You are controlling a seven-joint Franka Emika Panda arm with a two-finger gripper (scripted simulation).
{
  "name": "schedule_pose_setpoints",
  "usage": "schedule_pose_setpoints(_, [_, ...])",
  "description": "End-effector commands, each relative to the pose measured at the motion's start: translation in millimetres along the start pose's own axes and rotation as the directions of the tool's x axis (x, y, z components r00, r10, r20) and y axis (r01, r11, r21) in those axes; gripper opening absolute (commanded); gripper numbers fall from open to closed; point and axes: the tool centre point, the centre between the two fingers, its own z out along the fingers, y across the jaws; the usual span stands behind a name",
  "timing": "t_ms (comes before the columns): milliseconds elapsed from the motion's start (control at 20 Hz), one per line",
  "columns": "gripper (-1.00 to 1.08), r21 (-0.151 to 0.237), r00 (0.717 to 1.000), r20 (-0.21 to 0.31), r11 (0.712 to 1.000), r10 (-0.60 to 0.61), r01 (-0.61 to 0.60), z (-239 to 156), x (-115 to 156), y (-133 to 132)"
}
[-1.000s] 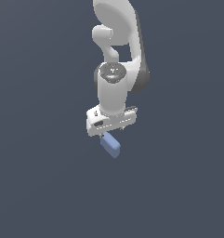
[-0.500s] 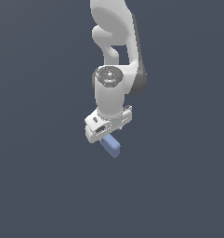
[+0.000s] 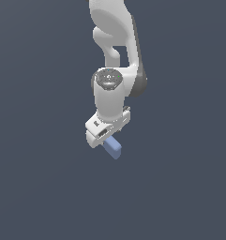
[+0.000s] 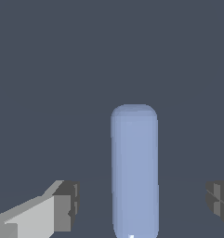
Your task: Pick up the object and move it to a goal position.
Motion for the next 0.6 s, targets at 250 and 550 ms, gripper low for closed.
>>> schedule_pose_setpoints(250, [1.0,0.0,1.0,0.0,1.0,-0.012,0.012,2,0,1])
schedule_pose_setpoints(550, [1.0,0.0,1.0,-0.001,1.0,-0.014,0.014,24,-1,0])
